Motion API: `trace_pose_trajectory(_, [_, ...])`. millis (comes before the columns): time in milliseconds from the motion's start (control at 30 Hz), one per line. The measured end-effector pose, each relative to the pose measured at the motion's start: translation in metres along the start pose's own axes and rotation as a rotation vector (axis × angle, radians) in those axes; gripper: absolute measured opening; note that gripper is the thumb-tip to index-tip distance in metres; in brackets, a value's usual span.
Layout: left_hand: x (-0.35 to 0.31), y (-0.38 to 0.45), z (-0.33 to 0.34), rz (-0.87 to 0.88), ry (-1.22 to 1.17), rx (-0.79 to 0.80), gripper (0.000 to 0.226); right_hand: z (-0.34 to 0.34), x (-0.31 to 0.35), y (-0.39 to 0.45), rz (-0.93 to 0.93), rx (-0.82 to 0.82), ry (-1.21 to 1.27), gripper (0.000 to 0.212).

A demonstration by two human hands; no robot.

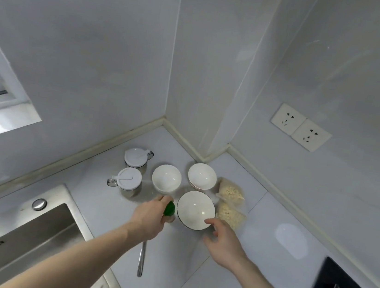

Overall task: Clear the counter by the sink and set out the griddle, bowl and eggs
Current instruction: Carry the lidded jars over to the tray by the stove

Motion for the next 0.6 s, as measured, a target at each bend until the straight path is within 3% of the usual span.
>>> trace_pose_trajectory(200, [0.041, -0.037, -0.042, -0.064, -0.102, -0.170, 0.036, 0.004, 0.017, 0.011, -0.036, -0.014, 0.016, 0.038])
trace_pose_trajectory(600, [0.123, -0.068, -0.040, -0.303, -0.111, -0.145, 0.041, 0.066, 0.067, 0.021, -0.161, 0.115, -0.007, 0.039])
Point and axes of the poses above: each hand's wrist, its own y-axis towards the middle knuckle, its own z-axis out of the palm, x = y × z, the point moved 7 cm from there along y, towards the middle knuckle, and after that the axes turned 4 degrees about -z, right-handed, at the moved point
